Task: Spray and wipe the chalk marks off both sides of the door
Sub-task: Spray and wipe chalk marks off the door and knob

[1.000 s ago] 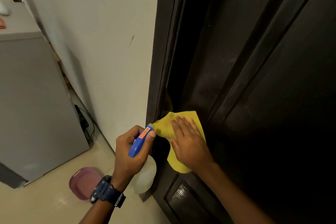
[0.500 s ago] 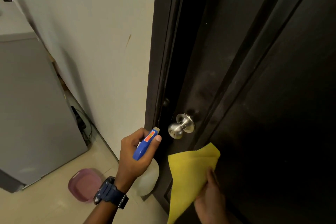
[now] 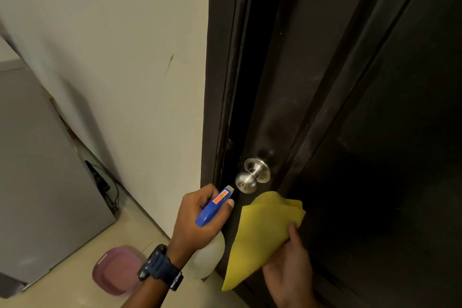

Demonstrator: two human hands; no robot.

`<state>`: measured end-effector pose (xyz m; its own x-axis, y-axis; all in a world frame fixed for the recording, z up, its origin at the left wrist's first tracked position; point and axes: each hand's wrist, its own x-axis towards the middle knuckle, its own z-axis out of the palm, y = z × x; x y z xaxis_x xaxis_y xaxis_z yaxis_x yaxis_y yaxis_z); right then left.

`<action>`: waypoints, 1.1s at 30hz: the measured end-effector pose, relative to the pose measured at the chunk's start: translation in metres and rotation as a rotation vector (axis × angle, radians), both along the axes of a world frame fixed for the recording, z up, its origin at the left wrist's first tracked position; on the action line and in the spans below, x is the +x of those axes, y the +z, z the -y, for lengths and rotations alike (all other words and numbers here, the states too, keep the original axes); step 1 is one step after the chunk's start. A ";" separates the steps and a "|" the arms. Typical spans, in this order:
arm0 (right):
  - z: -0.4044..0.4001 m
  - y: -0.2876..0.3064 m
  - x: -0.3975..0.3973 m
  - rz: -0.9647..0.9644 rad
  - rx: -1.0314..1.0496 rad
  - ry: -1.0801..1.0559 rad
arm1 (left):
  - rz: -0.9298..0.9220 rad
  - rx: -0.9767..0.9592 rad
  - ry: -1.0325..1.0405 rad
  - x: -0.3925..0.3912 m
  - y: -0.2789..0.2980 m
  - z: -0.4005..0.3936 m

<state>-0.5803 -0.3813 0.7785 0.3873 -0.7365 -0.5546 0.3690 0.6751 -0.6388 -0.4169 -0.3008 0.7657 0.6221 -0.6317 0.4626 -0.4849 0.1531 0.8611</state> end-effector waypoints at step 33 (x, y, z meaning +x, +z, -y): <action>-0.011 -0.082 0.170 -0.408 -0.827 0.062 | 0.111 -0.016 0.078 0.085 0.017 -0.057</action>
<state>-0.4108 -0.3699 0.6960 0.3296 -0.9434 0.0369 -0.0120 -0.0433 -0.9990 -0.3323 -0.2437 0.7828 0.6136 -0.5754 0.5408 -0.5880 0.1241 0.7993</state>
